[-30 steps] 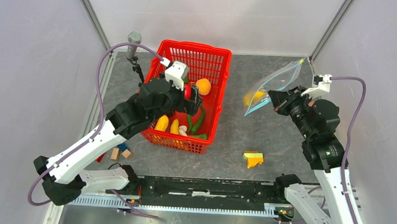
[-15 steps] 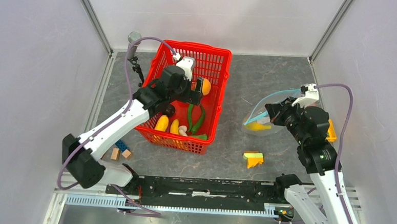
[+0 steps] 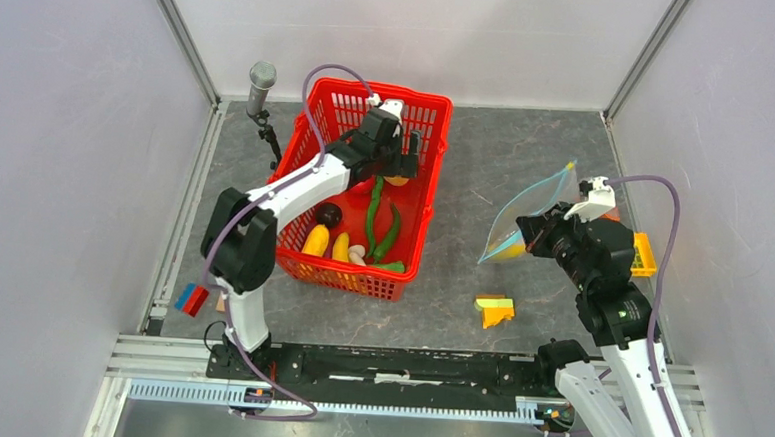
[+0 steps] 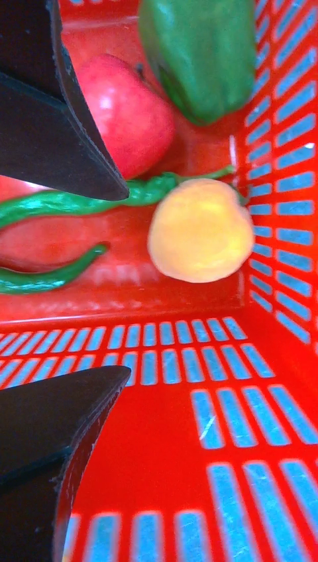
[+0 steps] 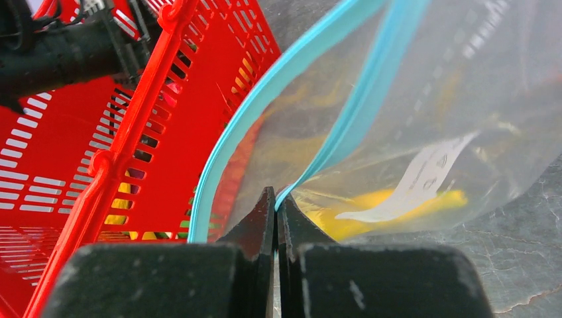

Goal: Place the food in the zip-top bag and seal the zipper
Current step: Adjust the zipper food storage bag at the center of the board, then pick up the fake fruit from the bin.

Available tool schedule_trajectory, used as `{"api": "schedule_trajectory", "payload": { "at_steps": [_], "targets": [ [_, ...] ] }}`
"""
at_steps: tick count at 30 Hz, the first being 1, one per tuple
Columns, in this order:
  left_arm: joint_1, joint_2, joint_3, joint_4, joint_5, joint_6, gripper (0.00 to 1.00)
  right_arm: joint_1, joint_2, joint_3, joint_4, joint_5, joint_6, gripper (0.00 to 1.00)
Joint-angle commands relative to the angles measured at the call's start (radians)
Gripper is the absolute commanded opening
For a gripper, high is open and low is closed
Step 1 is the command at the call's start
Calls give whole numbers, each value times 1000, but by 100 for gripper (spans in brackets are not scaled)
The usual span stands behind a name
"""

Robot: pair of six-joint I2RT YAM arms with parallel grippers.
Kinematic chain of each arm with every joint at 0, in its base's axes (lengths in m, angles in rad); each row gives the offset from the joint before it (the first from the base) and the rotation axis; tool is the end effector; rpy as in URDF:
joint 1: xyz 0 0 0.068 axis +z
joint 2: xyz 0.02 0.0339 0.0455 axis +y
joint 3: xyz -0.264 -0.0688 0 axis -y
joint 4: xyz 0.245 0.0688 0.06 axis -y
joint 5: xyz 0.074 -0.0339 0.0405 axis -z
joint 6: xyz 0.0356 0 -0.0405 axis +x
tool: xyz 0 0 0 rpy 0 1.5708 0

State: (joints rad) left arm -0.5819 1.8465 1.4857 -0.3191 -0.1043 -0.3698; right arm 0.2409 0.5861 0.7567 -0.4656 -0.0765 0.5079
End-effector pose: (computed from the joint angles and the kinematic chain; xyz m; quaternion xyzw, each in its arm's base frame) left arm 0.3591 -0.2318 0.2684 0.0731 0.8985 -0.1553 0.4040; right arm 0.1315 0.0351 0.3284 0.0843 0.7987 0.2462 0.5426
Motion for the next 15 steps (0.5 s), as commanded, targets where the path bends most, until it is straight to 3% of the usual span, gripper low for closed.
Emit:
{"api": "schedule_trajectory", "payload": {
  "at_steps": [1,9,15],
  "targets": [
    [1,103,124,64,-79,-47,100,-2,0,-2,30,-21,-7,0],
    [12,208,157,90,-168,-85,100,-2,13,-24,46,-45,-3,0],
    [19,295,208,68,-109,-71,98,-2,18,-37,60,-59,3,0]
  ]
}}
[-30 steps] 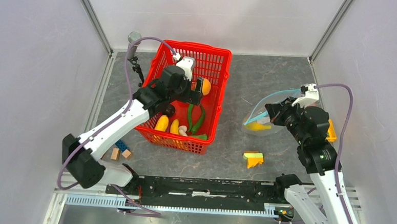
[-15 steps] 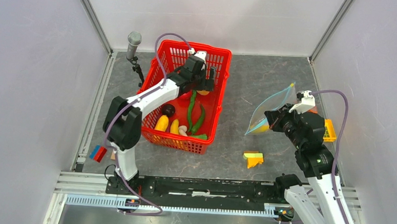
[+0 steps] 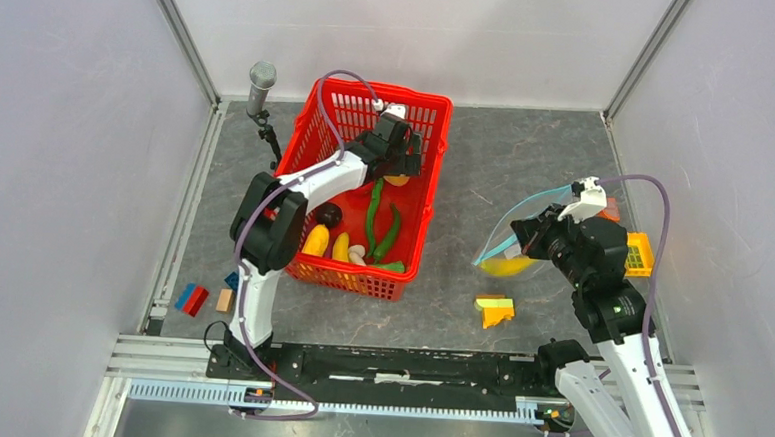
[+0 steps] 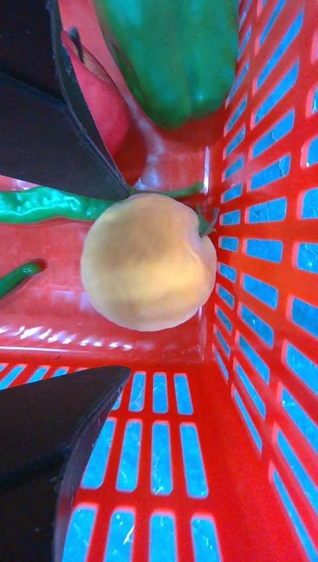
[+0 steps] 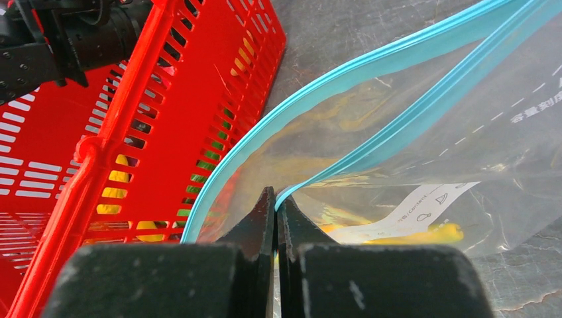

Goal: Place the food in the zip-top bag and seal the zipper
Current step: Pick up the fake fruit from the bin.

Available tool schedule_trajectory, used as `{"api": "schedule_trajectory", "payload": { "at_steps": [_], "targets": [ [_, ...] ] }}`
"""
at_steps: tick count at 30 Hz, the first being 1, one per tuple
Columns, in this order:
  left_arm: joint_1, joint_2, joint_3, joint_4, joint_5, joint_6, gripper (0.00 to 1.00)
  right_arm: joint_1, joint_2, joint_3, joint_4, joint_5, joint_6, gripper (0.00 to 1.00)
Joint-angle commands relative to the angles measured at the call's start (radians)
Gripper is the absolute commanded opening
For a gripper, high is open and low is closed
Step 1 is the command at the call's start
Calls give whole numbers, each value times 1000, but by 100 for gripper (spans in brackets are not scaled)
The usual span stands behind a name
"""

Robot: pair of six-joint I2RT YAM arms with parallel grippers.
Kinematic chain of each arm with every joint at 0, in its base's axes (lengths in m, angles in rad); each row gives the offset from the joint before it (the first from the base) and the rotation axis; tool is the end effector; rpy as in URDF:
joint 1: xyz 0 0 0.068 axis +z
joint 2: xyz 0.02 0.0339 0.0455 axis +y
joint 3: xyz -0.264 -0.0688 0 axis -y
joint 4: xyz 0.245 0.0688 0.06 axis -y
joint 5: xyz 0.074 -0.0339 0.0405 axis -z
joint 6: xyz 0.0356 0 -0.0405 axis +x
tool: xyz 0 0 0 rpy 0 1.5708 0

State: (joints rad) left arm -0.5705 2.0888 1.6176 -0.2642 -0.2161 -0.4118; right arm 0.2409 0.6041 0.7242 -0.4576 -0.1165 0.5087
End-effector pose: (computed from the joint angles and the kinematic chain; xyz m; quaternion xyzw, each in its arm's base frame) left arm 0.4055 -0.2511 0.2121 0.0284 0.9093 -0.1033 0.4021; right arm 0.1369 0.0379 0.3162 0.0754 0.8116 0.2555 0.5199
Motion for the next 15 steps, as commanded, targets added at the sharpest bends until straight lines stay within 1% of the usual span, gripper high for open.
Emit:
{"api": "schedule_trajectory", "payload": {
  "at_steps": [1,3,5,6,9,11,12,13,15],
  "targets": [
    [8,59,75,8,2,-34,97,-2,1,-5,53,-22,2,0],
    [9,55,47,37,16,-34,95,-2,0,-6,53,-28,2,0],
    [9,54,38,39,24,-33,90,-2,-5,-9,53,-26,2,0],
    [9,49,34,42,27,-29,83,-2,-9,-12,50,-24,2,0],
    [9,24,11,55,19,-22,68,-2,-12,-18,52,-24,1,0],
    [8,-8,-11,66,11,-19,62,-2,-14,-22,53,-23,3,0],
    [9,-31,-31,77,8,-15,55,-2,-16,-25,55,-23,5,0],
    [9,-49,-48,88,4,-13,51,-2,-18,-28,57,-24,8,0],
    [8,-99,-71,80,9,-9,49,-2,-20,-32,60,-27,9,0]
  ]
}}
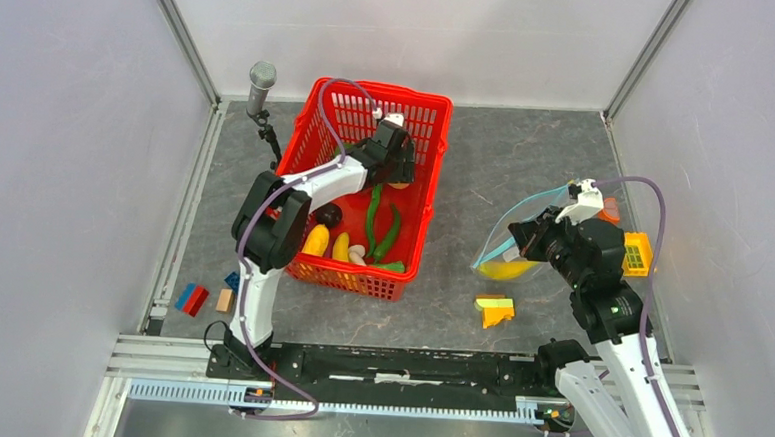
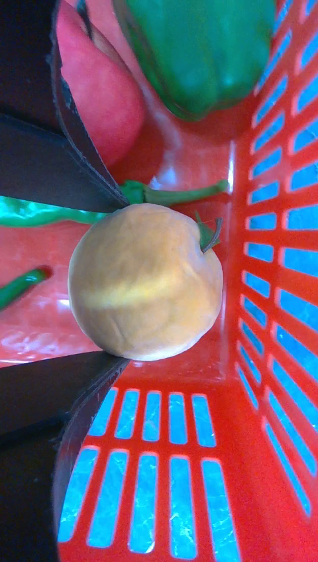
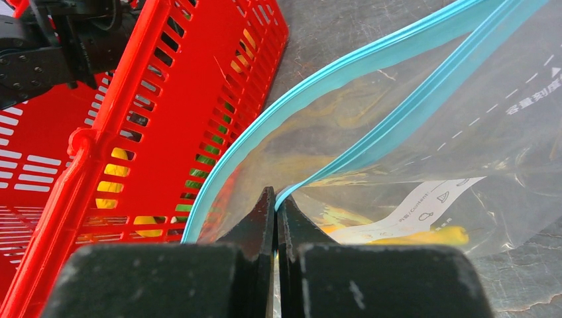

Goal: Place the food in the zip-top bag and seal the zipper
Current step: Pick up the fake fruit from the bin, then place the fake fruit in the zipper food storage bag.

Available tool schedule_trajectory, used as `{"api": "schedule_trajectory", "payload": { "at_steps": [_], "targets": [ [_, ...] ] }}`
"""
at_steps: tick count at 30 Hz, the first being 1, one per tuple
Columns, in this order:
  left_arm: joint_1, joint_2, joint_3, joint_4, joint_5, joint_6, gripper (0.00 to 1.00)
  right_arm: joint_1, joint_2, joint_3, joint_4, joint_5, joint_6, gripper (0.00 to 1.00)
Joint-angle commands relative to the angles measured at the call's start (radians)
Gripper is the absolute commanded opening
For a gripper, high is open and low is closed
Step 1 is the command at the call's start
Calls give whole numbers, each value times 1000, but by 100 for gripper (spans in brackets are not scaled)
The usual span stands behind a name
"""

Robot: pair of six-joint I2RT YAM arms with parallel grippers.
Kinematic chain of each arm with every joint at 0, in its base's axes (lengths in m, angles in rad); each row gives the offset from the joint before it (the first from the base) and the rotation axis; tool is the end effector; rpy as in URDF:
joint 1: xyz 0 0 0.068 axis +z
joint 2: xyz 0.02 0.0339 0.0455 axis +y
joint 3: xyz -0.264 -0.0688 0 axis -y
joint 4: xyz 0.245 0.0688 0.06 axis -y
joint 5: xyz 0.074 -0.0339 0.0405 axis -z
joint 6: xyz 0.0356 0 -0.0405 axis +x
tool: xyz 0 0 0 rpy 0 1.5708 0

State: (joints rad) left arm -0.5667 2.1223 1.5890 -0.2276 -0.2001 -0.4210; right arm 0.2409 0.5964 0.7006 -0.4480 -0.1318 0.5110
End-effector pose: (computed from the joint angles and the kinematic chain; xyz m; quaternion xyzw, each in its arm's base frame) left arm 0.4076 -0.2510 0.1904 0.0273 0.9150 -0.1050 0.3887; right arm 0.1367 0.0384 0.3101 0.0723 0.8135 0.2610 0.5146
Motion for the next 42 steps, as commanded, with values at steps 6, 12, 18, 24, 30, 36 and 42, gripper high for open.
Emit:
{"api": "schedule_trajectory", "payload": {
  "at_steps": [6,12,18,24,30,36,42],
  "targets": [
    [-4,-403,-216,106,62,-1,47,-2,-15,-21,73,-13,25,0],
    [-40,-656,-329,111,231,45,47,-2,-2,-36,126,-21,52,0],
    [-125,-870,-409,116,316,65,47,-2,-3,-50,168,-47,75,0],
    [-325,-908,-359,75,325,123,47,-2,-54,-61,164,-120,76,0],
    [-526,-842,-337,118,233,114,47,-2,-145,-61,54,-78,43,0],
    [-633,-718,-264,161,204,139,48,-2,-164,-60,39,-87,51,0],
    [-647,-656,-260,247,262,135,49,-2,-170,-56,14,-65,43,0]
  ]
}}
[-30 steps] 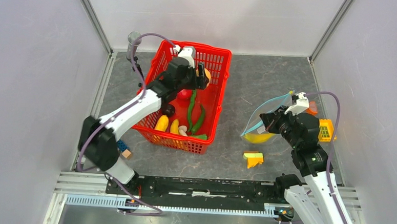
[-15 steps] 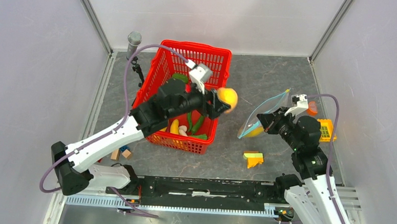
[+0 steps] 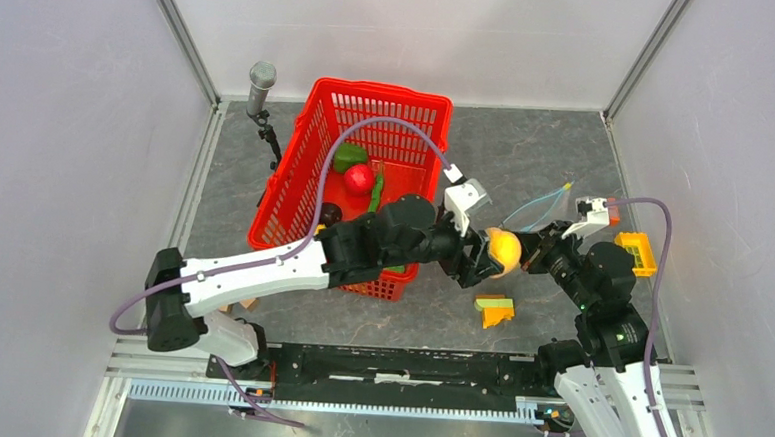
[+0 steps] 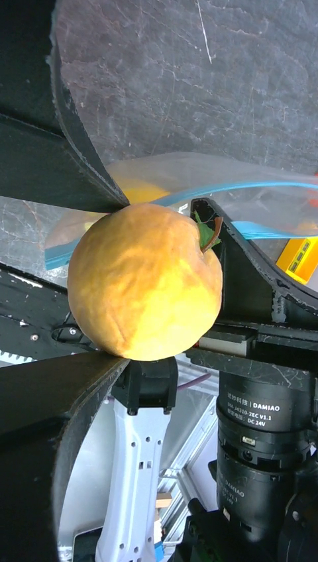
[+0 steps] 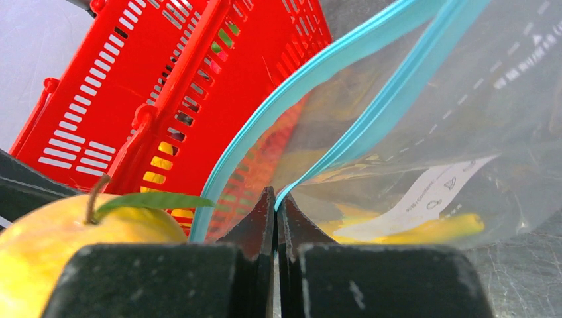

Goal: Place the food in the zip-top bag and seal the zipper
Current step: Place the fake fruit in the zipper food storage bag.

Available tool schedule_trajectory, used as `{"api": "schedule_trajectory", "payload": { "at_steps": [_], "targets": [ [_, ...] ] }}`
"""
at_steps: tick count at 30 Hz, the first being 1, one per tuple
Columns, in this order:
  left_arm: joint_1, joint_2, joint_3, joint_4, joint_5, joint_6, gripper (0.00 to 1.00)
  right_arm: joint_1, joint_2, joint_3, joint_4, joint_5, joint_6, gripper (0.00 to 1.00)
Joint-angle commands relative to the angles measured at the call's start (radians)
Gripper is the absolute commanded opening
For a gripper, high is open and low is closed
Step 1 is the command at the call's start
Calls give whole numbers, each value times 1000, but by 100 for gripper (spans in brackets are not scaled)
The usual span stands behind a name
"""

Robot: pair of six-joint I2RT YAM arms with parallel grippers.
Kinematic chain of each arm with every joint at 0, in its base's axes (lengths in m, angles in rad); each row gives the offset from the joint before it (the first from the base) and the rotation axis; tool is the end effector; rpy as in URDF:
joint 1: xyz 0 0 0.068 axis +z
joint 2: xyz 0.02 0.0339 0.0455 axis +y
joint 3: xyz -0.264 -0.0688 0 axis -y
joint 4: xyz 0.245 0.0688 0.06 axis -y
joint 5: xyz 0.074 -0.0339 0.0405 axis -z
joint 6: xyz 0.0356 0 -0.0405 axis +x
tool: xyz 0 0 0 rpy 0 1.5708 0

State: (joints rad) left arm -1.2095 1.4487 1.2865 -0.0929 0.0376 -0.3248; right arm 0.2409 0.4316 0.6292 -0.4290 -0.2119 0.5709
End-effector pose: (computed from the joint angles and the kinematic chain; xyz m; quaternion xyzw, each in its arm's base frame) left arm 0.1208 -0.3235 0.3675 0.3491 0.7101 -0.4350 0.4297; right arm 0.1095 0.0346 0.3059 0.0633 0.7798 0.3199 0.5344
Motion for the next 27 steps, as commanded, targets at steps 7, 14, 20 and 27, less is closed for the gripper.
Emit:
{"api": "schedule_trajectory", "payload": {
  "at_steps": [7,14,20,27],
  "targets": [
    [4,136,124,-8,-200,71,48,-2,-44,22,-43,21,-41,0],
    [16,208,176,-79,-330,118,48,-2,-57,-3,-64,-2,-56,0],
    [15,293,270,-149,-398,154,52,-2,-57,22,-31,-29,-46,0],
    [18,295,332,-134,-282,217,81,-2,-26,96,-10,3,9,0]
  ]
}}
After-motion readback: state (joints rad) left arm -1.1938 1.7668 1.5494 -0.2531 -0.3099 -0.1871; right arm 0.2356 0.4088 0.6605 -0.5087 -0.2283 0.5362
